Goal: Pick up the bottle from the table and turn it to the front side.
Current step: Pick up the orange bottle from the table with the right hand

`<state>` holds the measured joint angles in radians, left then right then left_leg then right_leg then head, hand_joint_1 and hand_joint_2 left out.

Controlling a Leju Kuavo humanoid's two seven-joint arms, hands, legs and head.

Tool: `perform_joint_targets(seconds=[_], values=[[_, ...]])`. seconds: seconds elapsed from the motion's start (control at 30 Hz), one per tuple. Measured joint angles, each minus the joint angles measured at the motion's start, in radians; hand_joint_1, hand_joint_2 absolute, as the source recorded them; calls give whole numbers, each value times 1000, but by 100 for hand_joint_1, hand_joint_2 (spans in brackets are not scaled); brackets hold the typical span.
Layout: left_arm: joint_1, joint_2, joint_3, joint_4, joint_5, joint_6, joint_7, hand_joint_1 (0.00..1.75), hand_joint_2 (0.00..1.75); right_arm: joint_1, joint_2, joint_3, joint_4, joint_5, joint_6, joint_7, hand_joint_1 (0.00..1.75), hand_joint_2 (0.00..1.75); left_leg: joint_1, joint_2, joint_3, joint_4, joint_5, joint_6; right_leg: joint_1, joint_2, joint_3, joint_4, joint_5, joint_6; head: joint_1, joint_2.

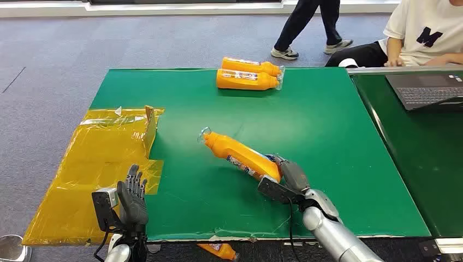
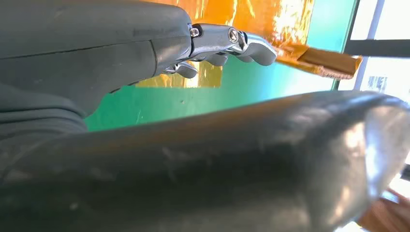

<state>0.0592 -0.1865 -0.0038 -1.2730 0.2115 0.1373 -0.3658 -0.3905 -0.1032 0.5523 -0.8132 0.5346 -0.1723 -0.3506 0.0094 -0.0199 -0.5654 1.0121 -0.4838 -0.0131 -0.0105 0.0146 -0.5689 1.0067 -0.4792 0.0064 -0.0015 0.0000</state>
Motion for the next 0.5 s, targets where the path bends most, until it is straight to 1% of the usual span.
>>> perform_joint_targets(seconds=[0.07,0.17,0.27,0.4,0.5], values=[[2,0,0,-3,-1,5,-3,0,0,18,7,-22,-24,-2,-9,-12,175,175,0,0,0,0,0,0,0,0,0,0,0,0,0,0],[10,-4,0,-16,-12,26,-16,0,0,71,23,-87,-112,-7,-29,-45,175,175,0,0,-1,0,0,0,0,0,-1,0,0,0,0,0],[14,-8,0,-28,-21,40,-23,0,0,117,37,-132,-200,-4,-37,-60,175,175,0,0,-1,0,0,0,-1,0,-1,0,0,0,0,0],[17,-11,0,-38,-23,43,-25,0,0,147,47,-165,-265,-1,-39,-63,175,175,0,0,-1,0,0,0,-1,0,-1,0,0,0,0,0],[20,-12,0,-42,-25,50,-26,0,0,167,56,-188,-299,-4,-43,-82,175,175,0,0,-1,0,0,0,-1,0,-1,0,0,0,0,0]])
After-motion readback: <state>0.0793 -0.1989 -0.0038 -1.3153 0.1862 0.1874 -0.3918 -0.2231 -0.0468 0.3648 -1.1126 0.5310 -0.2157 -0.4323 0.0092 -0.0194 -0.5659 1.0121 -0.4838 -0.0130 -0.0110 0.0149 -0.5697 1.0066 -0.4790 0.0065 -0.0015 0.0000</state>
